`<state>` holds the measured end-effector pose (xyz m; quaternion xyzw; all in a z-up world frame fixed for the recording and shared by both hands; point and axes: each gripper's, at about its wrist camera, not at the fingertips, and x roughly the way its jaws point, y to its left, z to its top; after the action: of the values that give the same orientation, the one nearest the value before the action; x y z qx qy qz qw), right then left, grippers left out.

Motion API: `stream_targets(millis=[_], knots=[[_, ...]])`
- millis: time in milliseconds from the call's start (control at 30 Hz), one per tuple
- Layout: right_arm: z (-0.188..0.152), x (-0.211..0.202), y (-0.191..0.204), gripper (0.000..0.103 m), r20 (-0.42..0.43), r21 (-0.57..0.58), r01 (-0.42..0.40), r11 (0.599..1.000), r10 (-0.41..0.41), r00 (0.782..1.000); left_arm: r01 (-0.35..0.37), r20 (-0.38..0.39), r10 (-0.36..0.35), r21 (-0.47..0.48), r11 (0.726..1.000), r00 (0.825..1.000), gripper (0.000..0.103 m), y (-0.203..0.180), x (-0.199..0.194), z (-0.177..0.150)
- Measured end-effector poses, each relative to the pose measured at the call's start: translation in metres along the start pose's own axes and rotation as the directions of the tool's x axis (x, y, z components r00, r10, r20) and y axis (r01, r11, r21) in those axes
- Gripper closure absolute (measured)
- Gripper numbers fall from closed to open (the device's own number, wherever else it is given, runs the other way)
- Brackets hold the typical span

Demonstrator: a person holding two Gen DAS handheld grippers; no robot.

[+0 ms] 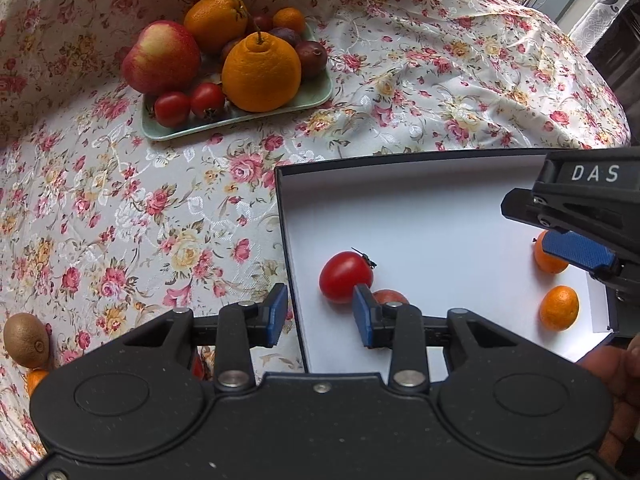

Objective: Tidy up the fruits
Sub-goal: 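Move the left tool to a brown kiwi while the right tool reaches a red tomato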

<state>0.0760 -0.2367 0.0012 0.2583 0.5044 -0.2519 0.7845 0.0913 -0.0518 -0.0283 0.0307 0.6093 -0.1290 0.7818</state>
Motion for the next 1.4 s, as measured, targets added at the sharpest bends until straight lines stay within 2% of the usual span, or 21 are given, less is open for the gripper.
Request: stream_targets(millis=[733, 1067, 1400], knots=[[-0.075, -0.034, 0.057, 0.060, -0.051, -0.142, -0.102, 0.985, 0.095, 0.994, -0.055, 0.018, 0.057, -0.081, 0.995, 0.998, 0.058, 0.075, -0.039, -0.056], [-0.110, -0.042, 0.095, 0.060, -0.087, -0.227, -0.139, 0.964, 0.122, 0.989, -0.084, 0.027, 0.089, -0.152, 0.985, 0.996, 0.058, 0.122, -0.051, -0.065], [-0.140, -0.035, 0.138, 0.060, -0.130, -0.317, -0.152, 0.936, 0.116, 0.985, -0.116, 0.030, 0.127, -0.241, 0.964, 0.991, 0.058, 0.178, -0.058, -0.067]])
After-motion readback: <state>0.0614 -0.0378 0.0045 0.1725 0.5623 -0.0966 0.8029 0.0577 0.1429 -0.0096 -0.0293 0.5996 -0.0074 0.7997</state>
